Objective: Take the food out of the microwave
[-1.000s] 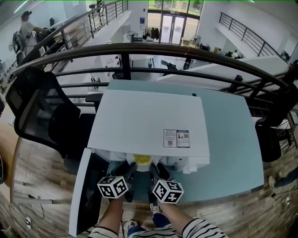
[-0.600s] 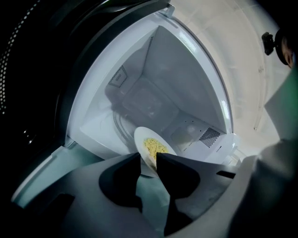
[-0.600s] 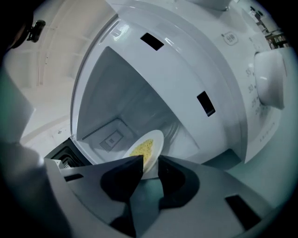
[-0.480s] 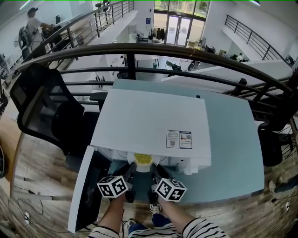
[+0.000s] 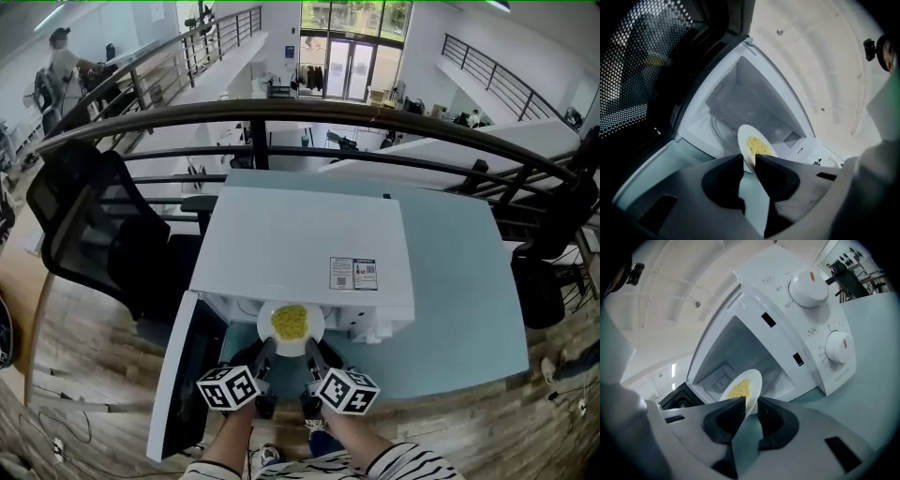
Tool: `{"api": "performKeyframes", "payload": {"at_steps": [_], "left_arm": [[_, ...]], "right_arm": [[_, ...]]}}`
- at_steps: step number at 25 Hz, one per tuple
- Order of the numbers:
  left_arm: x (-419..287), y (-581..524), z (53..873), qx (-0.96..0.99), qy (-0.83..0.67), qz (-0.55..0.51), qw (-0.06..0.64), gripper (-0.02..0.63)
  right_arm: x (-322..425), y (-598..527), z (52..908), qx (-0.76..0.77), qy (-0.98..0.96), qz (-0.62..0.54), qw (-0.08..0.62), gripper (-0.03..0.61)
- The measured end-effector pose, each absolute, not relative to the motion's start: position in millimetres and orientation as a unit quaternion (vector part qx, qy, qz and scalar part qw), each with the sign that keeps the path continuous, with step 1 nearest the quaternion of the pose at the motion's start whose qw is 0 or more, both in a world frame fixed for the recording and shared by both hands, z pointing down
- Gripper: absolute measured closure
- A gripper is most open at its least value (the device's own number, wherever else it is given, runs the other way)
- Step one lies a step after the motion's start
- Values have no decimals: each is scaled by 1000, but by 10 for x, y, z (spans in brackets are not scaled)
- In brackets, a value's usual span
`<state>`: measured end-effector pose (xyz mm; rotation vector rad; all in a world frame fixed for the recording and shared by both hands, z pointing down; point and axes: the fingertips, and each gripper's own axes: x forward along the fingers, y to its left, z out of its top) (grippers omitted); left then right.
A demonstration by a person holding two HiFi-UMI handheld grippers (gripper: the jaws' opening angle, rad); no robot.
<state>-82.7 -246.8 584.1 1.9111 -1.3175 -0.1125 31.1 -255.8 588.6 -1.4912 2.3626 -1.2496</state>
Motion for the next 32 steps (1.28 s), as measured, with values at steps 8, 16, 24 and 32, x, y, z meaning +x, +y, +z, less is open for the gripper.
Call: {"api": "performKeyframes", "payload": {"at_steps": [8, 16, 24, 32], "left_arm": [[-710, -2062, 5557, 775, -496, -49, 389, 522], [-714, -1623, 5331, 792, -478, -48, 377, 525], [-707, -1174, 5159, 813, -450, -50, 366, 526], [-686, -720, 4976, 835, -420, -47, 352, 529]], "right_arm": [[435, -2124, 5598, -502, 765, -399, 58, 491], [430, -1665, 5377, -508, 767, -386, 67, 491], [438, -1192, 5201, -524, 763, -370, 78, 491], [461, -725, 5034, -539, 756, -359, 94, 491]]}}
